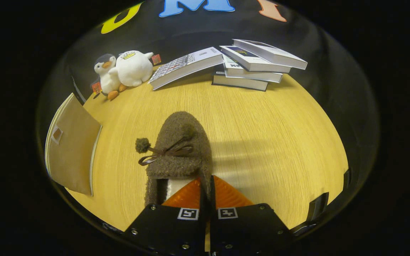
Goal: Open the storage box then place both shoes into the box .Put the left shoe in first, then the right shoe, with the right side of both shoes facing outward in a uniform manner.
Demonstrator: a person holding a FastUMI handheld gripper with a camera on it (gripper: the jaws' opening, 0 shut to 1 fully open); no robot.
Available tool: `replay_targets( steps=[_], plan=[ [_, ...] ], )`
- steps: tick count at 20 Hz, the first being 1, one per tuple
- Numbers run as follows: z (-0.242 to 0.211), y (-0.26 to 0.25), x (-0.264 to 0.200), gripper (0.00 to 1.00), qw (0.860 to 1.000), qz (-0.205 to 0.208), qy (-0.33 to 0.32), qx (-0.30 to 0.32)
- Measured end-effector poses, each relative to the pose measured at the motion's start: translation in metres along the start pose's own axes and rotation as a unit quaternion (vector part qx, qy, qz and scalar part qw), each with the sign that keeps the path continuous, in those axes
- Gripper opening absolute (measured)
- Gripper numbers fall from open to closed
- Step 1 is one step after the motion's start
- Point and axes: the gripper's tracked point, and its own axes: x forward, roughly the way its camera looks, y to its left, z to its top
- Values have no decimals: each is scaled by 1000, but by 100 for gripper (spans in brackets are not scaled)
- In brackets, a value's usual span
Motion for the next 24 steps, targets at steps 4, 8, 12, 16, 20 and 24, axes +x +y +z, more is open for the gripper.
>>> replay_targets(
  steps=[4, 8, 12, 16, 20, 24],
  plan=[
    [15, 6, -11, 0, 999, 11, -12, 45],
    [39, 25, -33, 0, 996, 30, -24, 83],
    [65, 55, -57, 0, 993, 53, -33, 99],
    [87, 95, -79, 0, 991, 75, -47, 96],
    [104, 147, -99, 0, 987, 115, -55, 98],
    [106, 194, -111, 0, 983, 147, -48, 99]
  ],
)
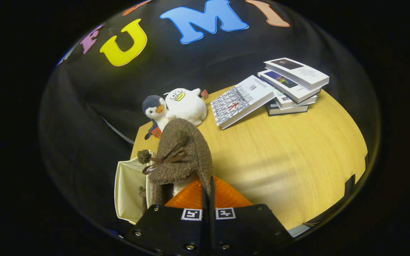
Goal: Open the storage box then place both shoes into the box .Put the left shoe in first, then the right shoe, with the right side of both shoes facing outward in a uniform manner.
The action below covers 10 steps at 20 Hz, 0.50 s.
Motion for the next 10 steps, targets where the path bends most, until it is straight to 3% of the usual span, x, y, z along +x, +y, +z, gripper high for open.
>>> replay_targets(
  steps=[10],
  plan=[
    [-22, 109, 15, 0, 998, 65, 11, 16]
  ],
)
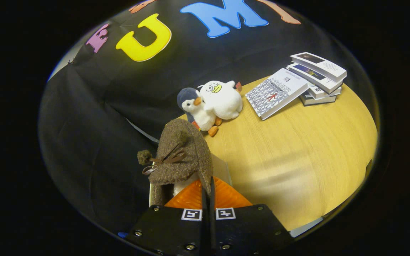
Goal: Open the storage box then place both shoes into the box .Put the left shoe in first, then the right shoe, with the right side of both shoes facing outward in a uniform manner.
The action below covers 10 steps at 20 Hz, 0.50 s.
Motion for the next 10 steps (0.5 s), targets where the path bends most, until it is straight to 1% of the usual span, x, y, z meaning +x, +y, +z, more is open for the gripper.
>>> replay_targets(
  steps=[3, 6, 10],
  plan=[
    [-20, 15, 16, 0, 1000, 0, 7, 2],
    [-42, 21, 31, 0, 1000, -6, 25, 2],
    [-55, 12, 41, 0, 999, -36, 21, -13]
  ],
)
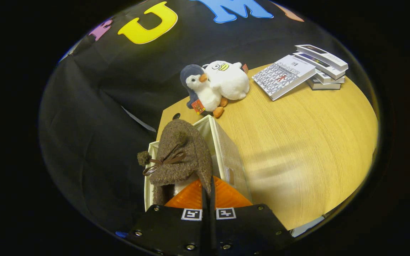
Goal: Open the storage box then place both shoes into the box .Put the left shoe in first, then the right shoe, with the right side of both shoes facing outward in a uniform manner.
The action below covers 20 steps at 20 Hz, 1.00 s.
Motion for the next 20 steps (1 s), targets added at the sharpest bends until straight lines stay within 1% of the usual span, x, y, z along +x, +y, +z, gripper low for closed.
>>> replay_targets(
  steps=[1, 3, 4, 5, 6, 8, 9, 11, 14, 18, 20],
  plan=[
    [2, 1, -1, 1, 1000, -1, -5, -4],
    [4, 5, -2, 6, 1000, 4, -13, -13],
    [6, 12, -5, 11, 1000, 16, -19, -16],
    [11, 16, -10, 34, 999, 25, -31, -20],
    [17, 18, -14, 45, 998, 28, -44, -29],
    [32, 12, -27, 80, 996, 12, -71, -60],
    [40, 12, -34, 98, 993, 13, -86, -75],
    [56, 13, -54, 98, 988, 20, -118, -99],
    [82, 8, -91, 98, 975, 23, -172, -138],
    [114, -7, -145, 98, 951, 11, -240, -193],
    [126, -16, -172, 98, 941, 6, -268, -207]
  ],
)
